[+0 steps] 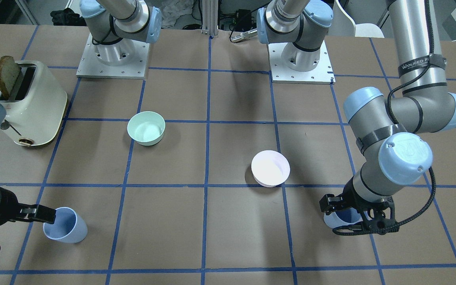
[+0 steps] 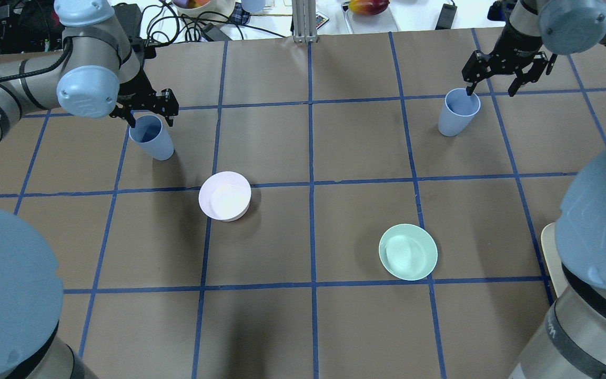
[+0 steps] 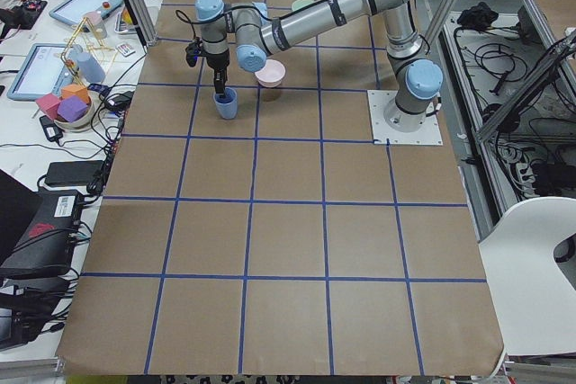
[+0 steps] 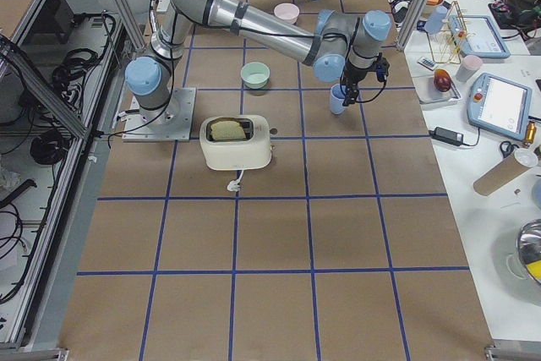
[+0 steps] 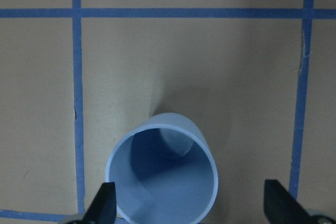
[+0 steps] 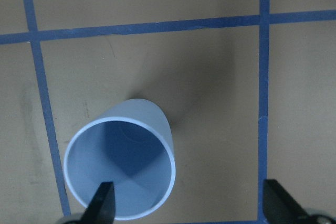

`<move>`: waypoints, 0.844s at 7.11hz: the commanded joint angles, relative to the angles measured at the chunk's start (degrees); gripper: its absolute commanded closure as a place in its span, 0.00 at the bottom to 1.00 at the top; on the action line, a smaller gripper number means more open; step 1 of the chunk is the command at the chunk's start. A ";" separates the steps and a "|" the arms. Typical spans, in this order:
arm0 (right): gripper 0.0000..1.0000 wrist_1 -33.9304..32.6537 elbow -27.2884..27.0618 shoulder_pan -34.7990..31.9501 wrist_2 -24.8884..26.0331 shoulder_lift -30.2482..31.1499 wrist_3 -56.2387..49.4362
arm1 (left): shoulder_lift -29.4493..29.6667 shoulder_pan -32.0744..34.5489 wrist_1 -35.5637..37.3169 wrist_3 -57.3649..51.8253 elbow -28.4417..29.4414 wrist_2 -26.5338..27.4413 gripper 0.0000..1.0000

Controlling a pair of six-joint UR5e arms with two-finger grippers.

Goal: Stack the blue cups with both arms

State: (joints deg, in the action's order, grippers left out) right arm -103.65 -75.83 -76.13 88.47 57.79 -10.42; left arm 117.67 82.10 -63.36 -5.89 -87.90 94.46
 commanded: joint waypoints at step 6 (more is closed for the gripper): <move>0.57 -0.41 -0.46 0.11 -0.41 -4.96 0.57 | -1.03 8.65 -0.09 1.92 4.29 0.10 1.00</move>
State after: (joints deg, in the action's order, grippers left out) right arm -104.05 -76.36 -76.02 88.09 53.37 -9.81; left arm 117.22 86.28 -63.00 -5.83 -85.91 94.45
